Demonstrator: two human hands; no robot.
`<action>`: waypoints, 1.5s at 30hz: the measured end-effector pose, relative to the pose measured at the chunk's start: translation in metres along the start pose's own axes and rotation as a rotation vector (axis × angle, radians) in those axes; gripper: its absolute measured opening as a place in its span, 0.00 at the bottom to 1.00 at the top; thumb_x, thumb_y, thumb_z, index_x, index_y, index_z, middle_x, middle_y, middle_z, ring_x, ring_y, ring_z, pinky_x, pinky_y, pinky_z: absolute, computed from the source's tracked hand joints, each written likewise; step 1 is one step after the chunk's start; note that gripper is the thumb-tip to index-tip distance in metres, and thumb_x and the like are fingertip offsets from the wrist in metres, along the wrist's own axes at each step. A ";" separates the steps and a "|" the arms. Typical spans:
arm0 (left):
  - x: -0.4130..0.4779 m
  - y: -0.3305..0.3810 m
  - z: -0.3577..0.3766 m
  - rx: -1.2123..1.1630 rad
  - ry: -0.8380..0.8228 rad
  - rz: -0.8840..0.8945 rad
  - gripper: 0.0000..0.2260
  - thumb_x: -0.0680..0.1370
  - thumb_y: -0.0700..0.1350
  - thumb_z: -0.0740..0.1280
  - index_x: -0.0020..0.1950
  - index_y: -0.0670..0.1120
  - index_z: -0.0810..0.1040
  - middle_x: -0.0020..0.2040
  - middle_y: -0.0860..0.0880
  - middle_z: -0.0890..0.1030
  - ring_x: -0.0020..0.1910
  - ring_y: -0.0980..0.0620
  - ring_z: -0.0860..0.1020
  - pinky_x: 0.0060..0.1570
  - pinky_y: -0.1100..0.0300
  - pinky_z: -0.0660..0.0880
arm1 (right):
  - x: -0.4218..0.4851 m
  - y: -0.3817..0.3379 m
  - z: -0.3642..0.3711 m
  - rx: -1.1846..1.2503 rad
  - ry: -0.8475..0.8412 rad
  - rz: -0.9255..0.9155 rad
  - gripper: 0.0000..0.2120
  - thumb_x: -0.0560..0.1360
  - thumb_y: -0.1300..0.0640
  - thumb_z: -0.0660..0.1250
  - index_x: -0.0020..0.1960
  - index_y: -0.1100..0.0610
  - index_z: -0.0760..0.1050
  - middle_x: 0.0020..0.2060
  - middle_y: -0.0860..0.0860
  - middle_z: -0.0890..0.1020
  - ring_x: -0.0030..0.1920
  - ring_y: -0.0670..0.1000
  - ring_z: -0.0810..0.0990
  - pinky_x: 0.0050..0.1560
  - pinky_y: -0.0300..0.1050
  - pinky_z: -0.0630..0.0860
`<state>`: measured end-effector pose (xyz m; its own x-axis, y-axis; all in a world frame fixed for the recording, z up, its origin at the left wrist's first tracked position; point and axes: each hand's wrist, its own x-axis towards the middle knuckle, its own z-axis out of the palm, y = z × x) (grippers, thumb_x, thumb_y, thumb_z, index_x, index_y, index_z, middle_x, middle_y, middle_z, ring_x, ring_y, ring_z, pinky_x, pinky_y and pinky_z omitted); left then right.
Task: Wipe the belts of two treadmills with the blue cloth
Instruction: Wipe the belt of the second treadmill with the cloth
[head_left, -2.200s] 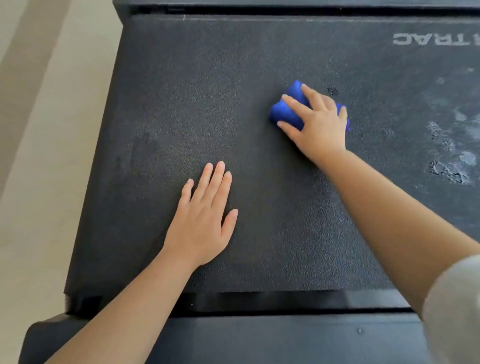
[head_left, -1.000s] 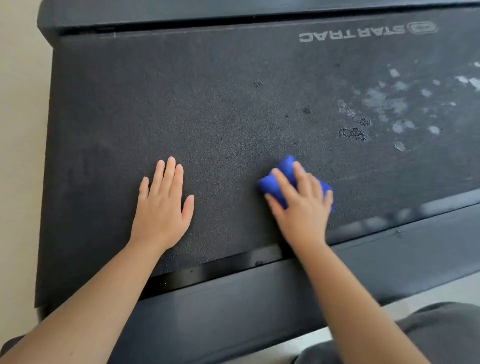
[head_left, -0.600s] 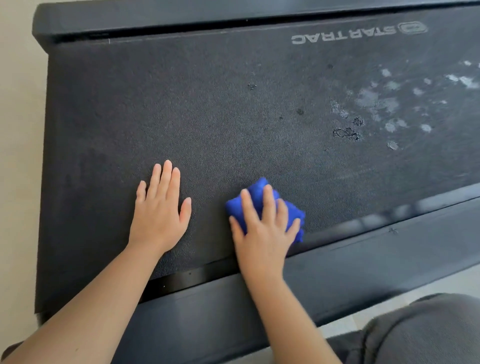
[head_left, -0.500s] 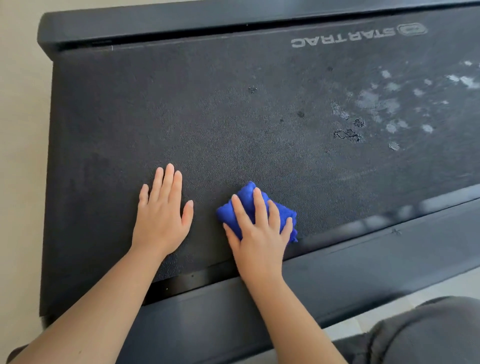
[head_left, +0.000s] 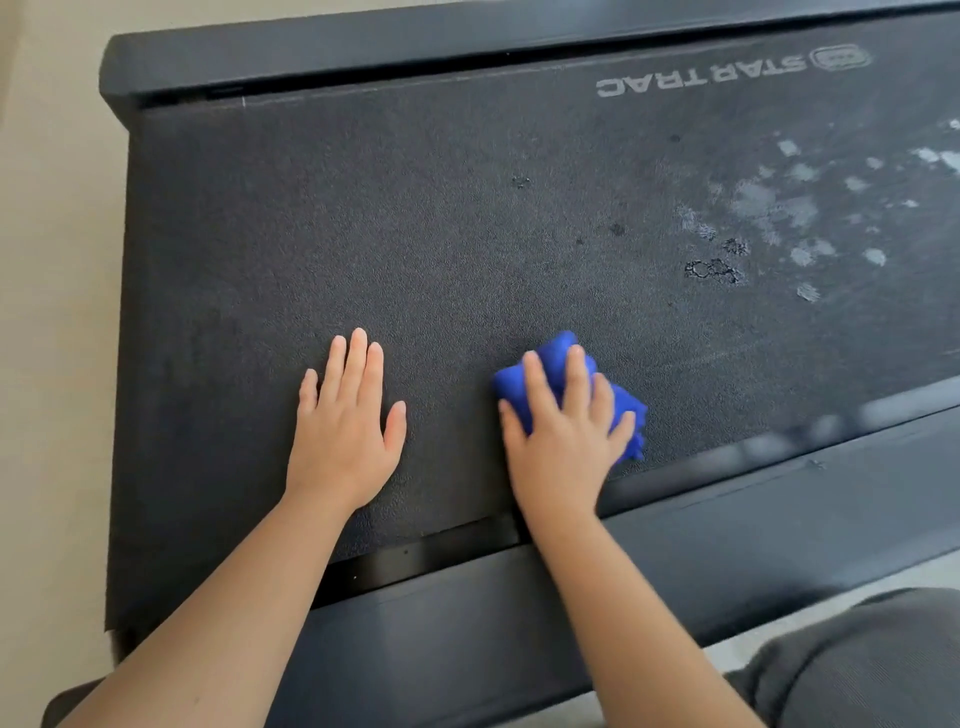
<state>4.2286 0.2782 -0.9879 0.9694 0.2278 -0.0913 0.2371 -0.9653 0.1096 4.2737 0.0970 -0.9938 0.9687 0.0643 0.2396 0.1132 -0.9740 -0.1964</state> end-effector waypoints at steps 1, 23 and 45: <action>0.000 0.000 0.000 -0.015 0.007 0.001 0.29 0.76 0.54 0.47 0.72 0.38 0.62 0.74 0.40 0.60 0.73 0.41 0.58 0.65 0.40 0.61 | -0.006 -0.012 0.001 0.008 0.011 -0.055 0.23 0.70 0.42 0.58 0.61 0.46 0.77 0.64 0.55 0.75 0.59 0.62 0.76 0.54 0.69 0.68; 0.100 0.008 -0.010 0.024 -0.003 -0.049 0.26 0.81 0.52 0.44 0.77 0.43 0.46 0.77 0.49 0.44 0.75 0.51 0.43 0.70 0.42 0.47 | 0.130 0.022 0.029 0.172 -0.110 -0.841 0.22 0.73 0.39 0.58 0.62 0.46 0.76 0.66 0.52 0.74 0.59 0.61 0.76 0.54 0.69 0.67; 0.101 0.002 -0.006 0.019 0.059 -0.025 0.27 0.78 0.52 0.49 0.73 0.39 0.61 0.75 0.44 0.59 0.74 0.47 0.58 0.64 0.38 0.62 | 0.253 -0.090 0.081 0.252 -0.121 -0.924 0.24 0.71 0.39 0.60 0.64 0.46 0.75 0.65 0.53 0.73 0.61 0.59 0.73 0.57 0.68 0.65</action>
<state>4.3280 0.2997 -0.9906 0.9653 0.2587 -0.0357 0.2609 -0.9612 0.0895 4.5262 0.2187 -0.9926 0.4883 0.8176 0.3051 0.8726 -0.4533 -0.1816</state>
